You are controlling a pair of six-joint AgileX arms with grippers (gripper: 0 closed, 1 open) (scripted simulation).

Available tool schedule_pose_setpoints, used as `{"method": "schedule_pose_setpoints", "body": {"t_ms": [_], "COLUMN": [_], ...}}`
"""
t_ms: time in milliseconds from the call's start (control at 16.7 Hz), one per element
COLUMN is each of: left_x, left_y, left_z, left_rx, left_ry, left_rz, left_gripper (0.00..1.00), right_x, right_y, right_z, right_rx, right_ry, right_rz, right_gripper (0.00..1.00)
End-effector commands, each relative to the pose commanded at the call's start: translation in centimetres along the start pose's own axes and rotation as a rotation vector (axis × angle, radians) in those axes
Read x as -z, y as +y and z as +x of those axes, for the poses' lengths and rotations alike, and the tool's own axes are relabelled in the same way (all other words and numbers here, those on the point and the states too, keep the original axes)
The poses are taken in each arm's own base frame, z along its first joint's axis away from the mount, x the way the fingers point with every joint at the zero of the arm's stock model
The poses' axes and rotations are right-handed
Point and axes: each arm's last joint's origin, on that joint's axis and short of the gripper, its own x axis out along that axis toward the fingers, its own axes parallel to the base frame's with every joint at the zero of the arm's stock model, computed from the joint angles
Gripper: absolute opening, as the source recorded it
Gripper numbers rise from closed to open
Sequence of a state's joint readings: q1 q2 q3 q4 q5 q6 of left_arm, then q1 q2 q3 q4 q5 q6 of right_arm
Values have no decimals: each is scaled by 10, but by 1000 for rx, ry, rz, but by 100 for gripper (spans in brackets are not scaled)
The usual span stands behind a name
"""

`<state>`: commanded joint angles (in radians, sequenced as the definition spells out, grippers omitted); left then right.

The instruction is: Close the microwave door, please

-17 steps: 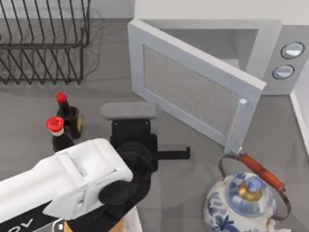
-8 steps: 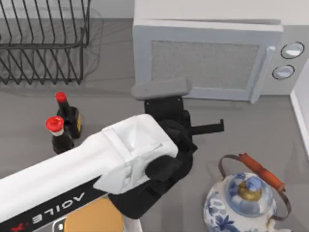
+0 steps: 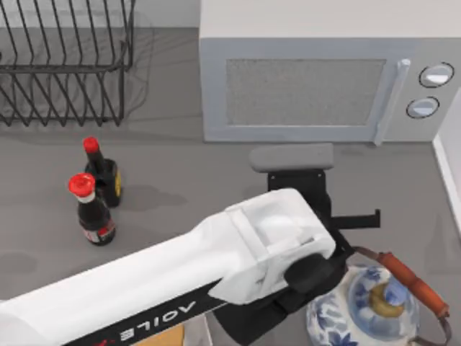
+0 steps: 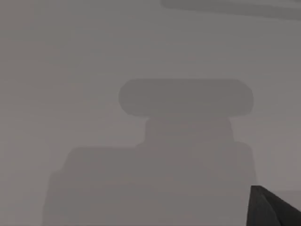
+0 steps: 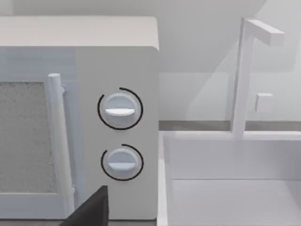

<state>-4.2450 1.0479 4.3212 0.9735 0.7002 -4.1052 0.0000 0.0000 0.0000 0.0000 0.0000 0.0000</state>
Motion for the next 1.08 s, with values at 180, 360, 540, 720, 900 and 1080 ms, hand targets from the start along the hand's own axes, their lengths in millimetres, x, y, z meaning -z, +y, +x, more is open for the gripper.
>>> {"method": "schedule_pose_setpoints", "body": {"t_ms": [180,360,540,720,900,1080], "left_x": [4,0,-22,-44,-55,-60], "left_y": [0,0,0,-2,-2,-1], "left_z": [-2,-1,11,37,65,78], "left_rx": [-5,-3,3,4,-2,-3], "left_ry": [9,5,-2,-4,3,6], "left_rz": [17,7,-14,-17,0,9], "left_gripper": [0,0,0,0,0,0], "right_x": [0,0,0,0,0,0], "right_y": [0,0,0,0,0,0], "right_z": [0,0,0,0,0,0], "right_rx": [0,0,0,0,0,0], "right_ry": [0,0,0,0,0,0], "right_rz": [0,0,0,0,0,0], "right_gripper": [100,100,100,100,100,100]}}
